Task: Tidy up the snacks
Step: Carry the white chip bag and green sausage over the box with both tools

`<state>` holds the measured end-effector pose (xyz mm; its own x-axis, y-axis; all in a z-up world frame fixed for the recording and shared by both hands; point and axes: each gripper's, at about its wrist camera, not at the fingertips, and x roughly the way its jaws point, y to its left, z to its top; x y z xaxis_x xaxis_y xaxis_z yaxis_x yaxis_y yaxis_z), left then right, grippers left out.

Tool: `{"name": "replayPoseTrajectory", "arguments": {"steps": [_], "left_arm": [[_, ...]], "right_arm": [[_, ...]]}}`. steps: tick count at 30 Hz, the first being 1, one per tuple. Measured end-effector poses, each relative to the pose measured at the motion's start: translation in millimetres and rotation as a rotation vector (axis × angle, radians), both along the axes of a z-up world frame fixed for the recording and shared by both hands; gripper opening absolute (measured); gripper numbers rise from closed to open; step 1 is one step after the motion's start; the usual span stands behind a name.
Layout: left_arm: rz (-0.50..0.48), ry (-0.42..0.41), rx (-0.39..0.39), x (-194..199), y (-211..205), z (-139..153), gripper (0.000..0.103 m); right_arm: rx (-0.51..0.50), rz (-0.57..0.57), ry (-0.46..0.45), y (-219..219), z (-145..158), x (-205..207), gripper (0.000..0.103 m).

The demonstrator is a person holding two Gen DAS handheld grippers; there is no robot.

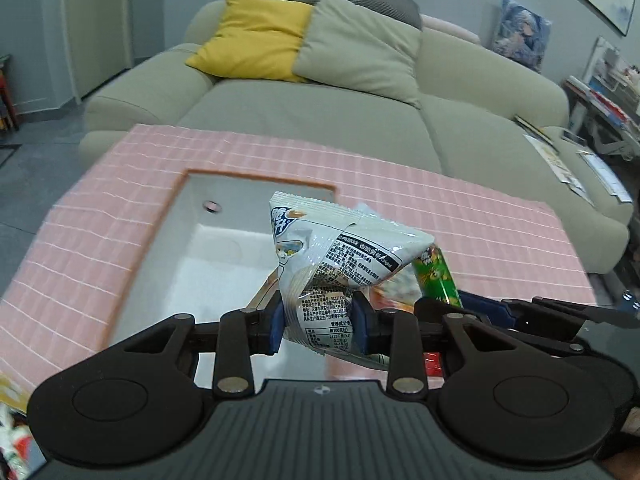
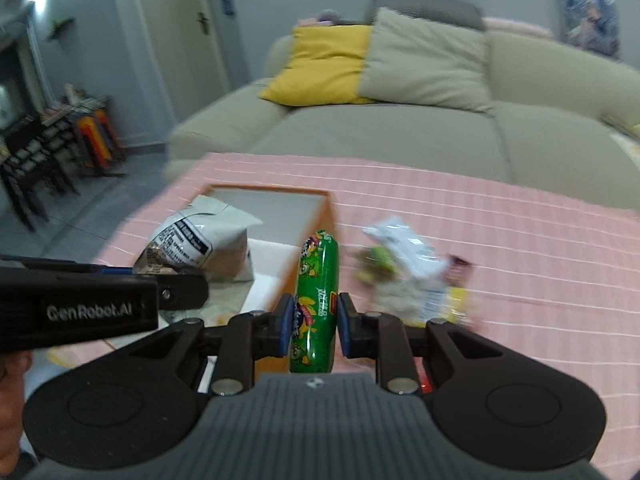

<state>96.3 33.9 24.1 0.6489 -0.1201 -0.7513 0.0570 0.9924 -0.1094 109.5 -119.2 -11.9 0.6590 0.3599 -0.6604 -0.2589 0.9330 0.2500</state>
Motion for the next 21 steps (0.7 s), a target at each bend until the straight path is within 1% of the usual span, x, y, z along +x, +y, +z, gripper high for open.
{"name": "replayPoseTrajectory", "arguments": {"steps": [2, 4, 7, 11, 14, 17, 21], "left_arm": [[0.003, 0.024, 0.040, 9, 14, 0, 0.038], [-0.004, 0.066, 0.078, 17, 24, -6, 0.038], [-0.014, 0.155, 0.110, 31, 40, -22, 0.038], [-0.044, 0.270, 0.181, 41, 56, -49, 0.038], [-0.062, 0.337, 0.200, 54, 65, -66, 0.038], [-0.091, 0.378, 0.233, 55, 68, -78, 0.038], [-0.118, 0.462, 0.242, 67, 74, -99, 0.038]], "right_arm": [[0.026, 0.048, 0.022, 17, 2, 10, 0.019], [0.019, 0.089, 0.041, 37, 2, 19, 0.019], [0.003, 0.150, 0.094, 68, -9, 31, 0.019], [-0.079, 0.237, 0.180, 105, -33, 45, 0.019], [-0.127, 0.291, 0.227, 124, -51, 46, 0.019], [-0.188, 0.337, 0.257, 135, -67, 58, 0.019], [-0.254, 0.392, 0.312, 150, -87, 69, 0.019]]}}
